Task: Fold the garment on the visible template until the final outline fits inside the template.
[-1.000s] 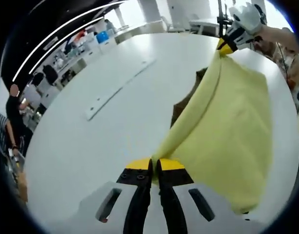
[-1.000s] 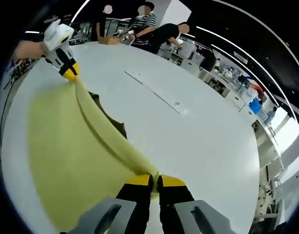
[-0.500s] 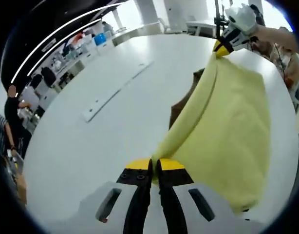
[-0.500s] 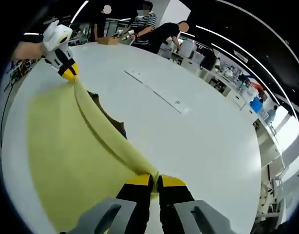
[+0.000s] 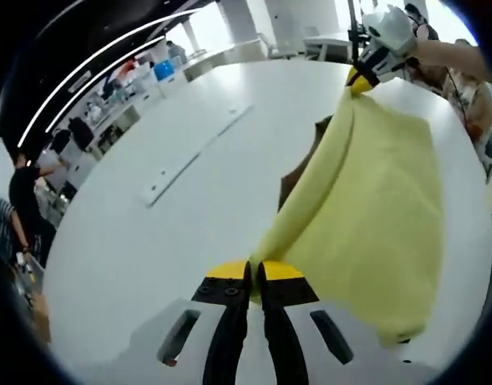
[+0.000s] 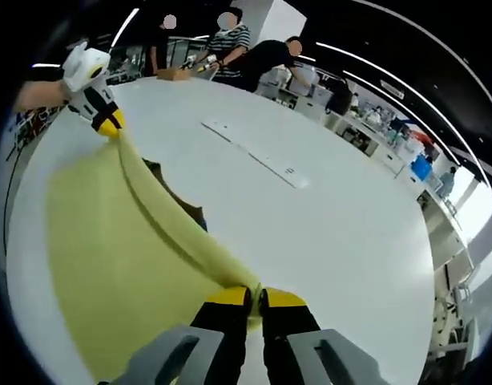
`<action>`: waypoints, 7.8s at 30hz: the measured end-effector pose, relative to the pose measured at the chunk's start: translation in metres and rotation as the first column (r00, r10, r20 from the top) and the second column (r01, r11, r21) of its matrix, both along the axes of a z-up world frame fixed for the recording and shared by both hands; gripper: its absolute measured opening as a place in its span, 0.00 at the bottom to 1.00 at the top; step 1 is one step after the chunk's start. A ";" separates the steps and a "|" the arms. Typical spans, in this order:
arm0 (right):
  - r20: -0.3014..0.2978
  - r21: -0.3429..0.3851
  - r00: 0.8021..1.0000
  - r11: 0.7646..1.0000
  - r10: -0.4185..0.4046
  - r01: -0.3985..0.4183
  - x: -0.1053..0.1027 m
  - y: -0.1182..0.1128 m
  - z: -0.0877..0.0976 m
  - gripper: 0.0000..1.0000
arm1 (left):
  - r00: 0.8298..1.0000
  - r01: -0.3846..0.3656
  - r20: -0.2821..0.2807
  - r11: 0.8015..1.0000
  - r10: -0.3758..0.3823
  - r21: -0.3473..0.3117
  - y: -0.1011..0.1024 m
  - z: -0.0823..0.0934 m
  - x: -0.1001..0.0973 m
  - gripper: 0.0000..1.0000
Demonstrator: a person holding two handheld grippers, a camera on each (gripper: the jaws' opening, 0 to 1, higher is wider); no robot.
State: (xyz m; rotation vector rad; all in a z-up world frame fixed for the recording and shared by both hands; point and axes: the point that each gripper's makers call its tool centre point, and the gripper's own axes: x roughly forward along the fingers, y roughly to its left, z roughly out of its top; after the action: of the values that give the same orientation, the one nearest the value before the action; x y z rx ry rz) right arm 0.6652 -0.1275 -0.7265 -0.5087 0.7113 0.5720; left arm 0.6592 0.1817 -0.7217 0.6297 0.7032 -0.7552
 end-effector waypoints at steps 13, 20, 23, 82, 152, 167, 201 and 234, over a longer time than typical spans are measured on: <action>-0.054 0.036 0.998 0.999 -0.034 0.036 0.007 -0.005 -0.019 0.09 | 0.999 -0.041 -0.032 0.999 0.041 0.000 0.007 -0.019 0.009 0.07; -0.049 0.046 0.999 0.999 -0.009 0.012 -0.004 -0.003 -0.007 0.17 | 0.999 -0.036 -0.007 0.998 0.035 -0.052 0.009 -0.008 0.006 0.10; -0.034 0.026 0.999 0.999 0.033 -0.032 -0.006 -0.001 -0.003 0.22 | 1.000 -0.018 -0.017 0.996 0.016 -0.083 0.008 -0.005 -0.001 0.11; -0.138 0.314 0.961 0.910 -0.240 0.272 0.001 -0.003 0.014 0.56 | 0.937 -0.346 -0.063 0.881 0.345 -0.321 0.047 0.014 0.008 0.42; -0.144 0.300 0.987 0.948 -0.064 0.106 -0.172 -0.012 -0.023 0.14 | 0.951 -0.309 -0.166 0.847 0.262 -0.433 0.005 -0.013 -0.170 0.10; -0.132 0.314 0.991 0.946 -0.036 0.076 -0.171 -0.005 -0.026 0.03 | 0.947 -0.321 -0.174 0.831 0.271 -0.454 0.005 -0.013 -0.168 0.04; -0.143 0.298 0.989 0.952 -0.024 0.066 -0.174 -0.009 -0.022 0.00 | 0.943 -0.329 -0.184 0.843 0.276 -0.425 0.024 -0.009 -0.179 0.00; -0.161 0.262 0.987 0.964 -0.008 0.051 -0.177 -0.011 -0.026 0.00 | 0.940 -0.339 -0.183 0.848 0.288 -0.407 0.028 -0.014 -0.172 0.00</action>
State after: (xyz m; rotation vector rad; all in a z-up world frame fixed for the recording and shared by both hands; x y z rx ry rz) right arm 0.4882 -0.1380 -0.7523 -0.2034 0.7778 0.6736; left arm 0.4873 0.2093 -0.7361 0.0563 0.6935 -0.6150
